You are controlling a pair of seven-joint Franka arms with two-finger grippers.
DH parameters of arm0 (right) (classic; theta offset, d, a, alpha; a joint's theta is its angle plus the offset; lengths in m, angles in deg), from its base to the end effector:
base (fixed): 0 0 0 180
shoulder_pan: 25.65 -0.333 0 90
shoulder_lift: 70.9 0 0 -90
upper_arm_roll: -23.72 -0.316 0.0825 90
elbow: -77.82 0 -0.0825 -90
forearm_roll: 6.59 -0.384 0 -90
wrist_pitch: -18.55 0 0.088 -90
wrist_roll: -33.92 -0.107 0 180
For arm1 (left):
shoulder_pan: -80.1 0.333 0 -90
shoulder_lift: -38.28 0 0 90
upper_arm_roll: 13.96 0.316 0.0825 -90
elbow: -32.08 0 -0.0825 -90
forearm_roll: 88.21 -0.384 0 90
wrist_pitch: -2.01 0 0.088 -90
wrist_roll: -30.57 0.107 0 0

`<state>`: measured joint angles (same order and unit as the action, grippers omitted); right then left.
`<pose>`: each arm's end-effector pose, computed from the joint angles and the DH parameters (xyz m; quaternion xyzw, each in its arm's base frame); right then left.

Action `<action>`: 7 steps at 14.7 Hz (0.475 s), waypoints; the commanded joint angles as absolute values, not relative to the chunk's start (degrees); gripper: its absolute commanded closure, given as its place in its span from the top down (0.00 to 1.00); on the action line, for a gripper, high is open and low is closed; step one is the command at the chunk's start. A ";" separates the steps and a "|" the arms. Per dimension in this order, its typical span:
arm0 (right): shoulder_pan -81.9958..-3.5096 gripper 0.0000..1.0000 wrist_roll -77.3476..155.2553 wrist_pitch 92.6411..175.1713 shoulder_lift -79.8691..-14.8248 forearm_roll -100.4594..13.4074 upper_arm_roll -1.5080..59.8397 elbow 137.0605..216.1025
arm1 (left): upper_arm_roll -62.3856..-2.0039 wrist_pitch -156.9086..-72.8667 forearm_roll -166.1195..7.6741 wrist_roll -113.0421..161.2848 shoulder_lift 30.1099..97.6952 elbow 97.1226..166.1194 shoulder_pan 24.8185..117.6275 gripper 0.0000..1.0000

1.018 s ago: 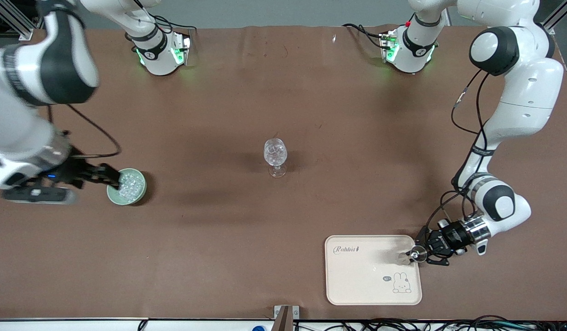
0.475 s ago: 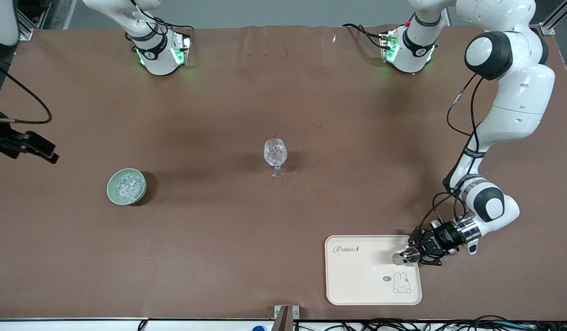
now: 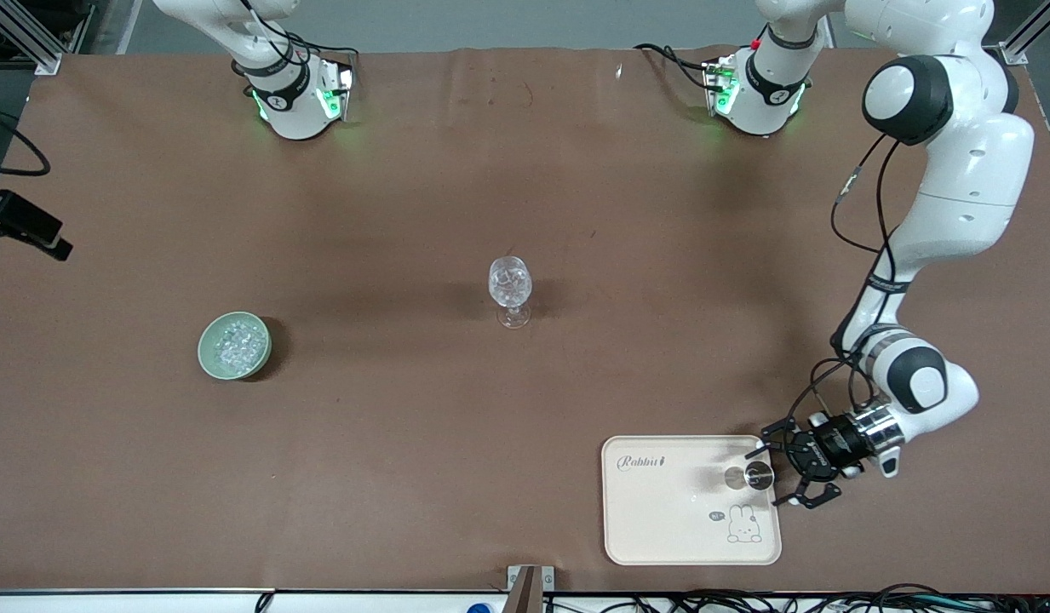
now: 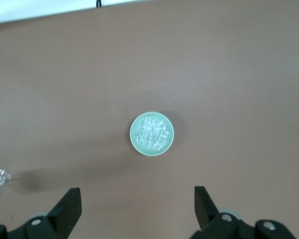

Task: Pour wine and add ice with both arms
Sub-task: 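Open the left gripper to release the jigger on the tray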

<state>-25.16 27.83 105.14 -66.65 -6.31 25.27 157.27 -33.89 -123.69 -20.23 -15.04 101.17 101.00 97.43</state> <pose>0.5712 -0.0202 0.6637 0.9972 -0.0710 0.0253 0.0025 0.7621 0.0122 0.1487 0.5195 0.6376 -0.2630 0.5045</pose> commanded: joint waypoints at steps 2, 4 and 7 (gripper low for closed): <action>-25.56 1.00 28.47 104.68 -70.63 -5.98 24.42 161.05 | -33.82 -117.28 -42.18 -20.05 92.53 103.19 101.71 1.00; -25.57 1.00 28.56 104.94 -72.21 -5.98 24.42 163.06 | -34.17 -112.62 -52.84 -20.14 89.01 103.10 103.47 1.00; -25.48 1.00 28.91 106.61 -73.01 -6.50 24.51 164.66 | -34.34 -107.35 -69.70 -19.62 82.07 102.84 103.56 1.00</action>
